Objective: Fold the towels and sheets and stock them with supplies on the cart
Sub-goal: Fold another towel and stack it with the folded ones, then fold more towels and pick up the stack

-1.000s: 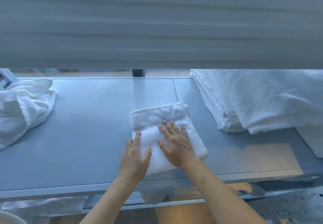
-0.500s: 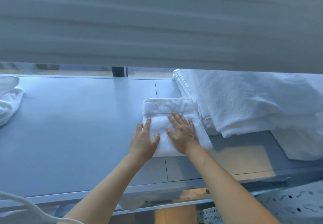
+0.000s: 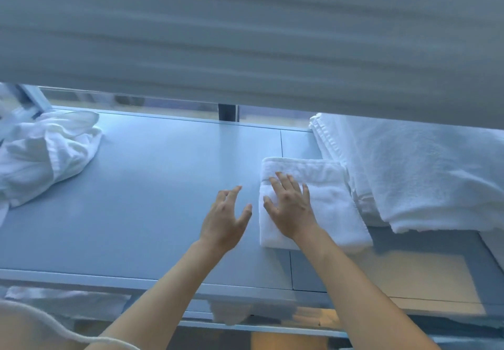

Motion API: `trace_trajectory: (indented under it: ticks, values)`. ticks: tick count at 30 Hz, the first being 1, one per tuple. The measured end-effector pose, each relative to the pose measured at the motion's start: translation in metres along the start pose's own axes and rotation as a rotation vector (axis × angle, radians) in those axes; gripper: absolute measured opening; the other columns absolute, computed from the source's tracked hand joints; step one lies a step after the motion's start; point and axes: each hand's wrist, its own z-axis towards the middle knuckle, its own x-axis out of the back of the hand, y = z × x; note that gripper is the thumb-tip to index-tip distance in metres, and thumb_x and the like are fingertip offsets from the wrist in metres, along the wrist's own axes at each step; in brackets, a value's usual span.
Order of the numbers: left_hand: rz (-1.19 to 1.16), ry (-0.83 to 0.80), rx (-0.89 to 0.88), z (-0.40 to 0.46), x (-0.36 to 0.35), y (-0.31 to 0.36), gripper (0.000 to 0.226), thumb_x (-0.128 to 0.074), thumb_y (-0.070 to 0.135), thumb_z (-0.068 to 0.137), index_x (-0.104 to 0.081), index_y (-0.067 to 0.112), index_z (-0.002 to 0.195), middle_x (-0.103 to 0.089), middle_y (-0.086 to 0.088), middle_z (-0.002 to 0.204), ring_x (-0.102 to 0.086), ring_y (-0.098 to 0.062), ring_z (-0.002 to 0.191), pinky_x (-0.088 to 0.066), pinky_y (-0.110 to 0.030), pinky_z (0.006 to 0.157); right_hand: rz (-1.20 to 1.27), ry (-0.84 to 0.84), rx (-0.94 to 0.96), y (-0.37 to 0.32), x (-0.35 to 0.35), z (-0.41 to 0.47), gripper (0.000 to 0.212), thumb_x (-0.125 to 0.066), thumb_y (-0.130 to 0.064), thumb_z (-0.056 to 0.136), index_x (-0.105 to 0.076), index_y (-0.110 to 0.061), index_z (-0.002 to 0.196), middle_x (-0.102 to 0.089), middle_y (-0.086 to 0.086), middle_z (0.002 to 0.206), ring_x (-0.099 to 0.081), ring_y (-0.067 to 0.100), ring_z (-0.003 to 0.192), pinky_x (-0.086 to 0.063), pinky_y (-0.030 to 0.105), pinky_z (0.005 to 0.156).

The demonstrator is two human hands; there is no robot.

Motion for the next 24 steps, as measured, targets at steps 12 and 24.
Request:
trace_trajectory:
  ticks: [12,24]
  values:
    - [0.094,0.251,0.084,-0.003,0.194,-0.173,0.055,-0.059,0.038,0.098,-0.049,0.02,0.149,-0.05,-0.003,0.143,-0.045,-0.028,0.13,-0.039,-0.039,0.107,0.09,-0.103,0.157,-0.223,-0.078,0.054,0.06,-0.044,-0.047,0.103,-0.035,-0.025,0.158,-0.024,-0.001,0.169,-0.016,0.022,0.156,-0.014,0.053,0.124]
    - [0.354,0.33,0.218,0.0,0.365,-0.36,0.06,-0.068,0.04,0.089,-0.056,0.016,0.142,-0.055,-0.012,0.138,-0.047,-0.038,0.128,-0.047,-0.054,0.1,0.081,-0.186,0.293,-0.447,-0.155,0.104,0.062,-0.048,-0.046,0.102,-0.035,-0.024,0.158,-0.024,0.0,0.169,-0.019,0.02,0.155,-0.018,0.05,0.123]
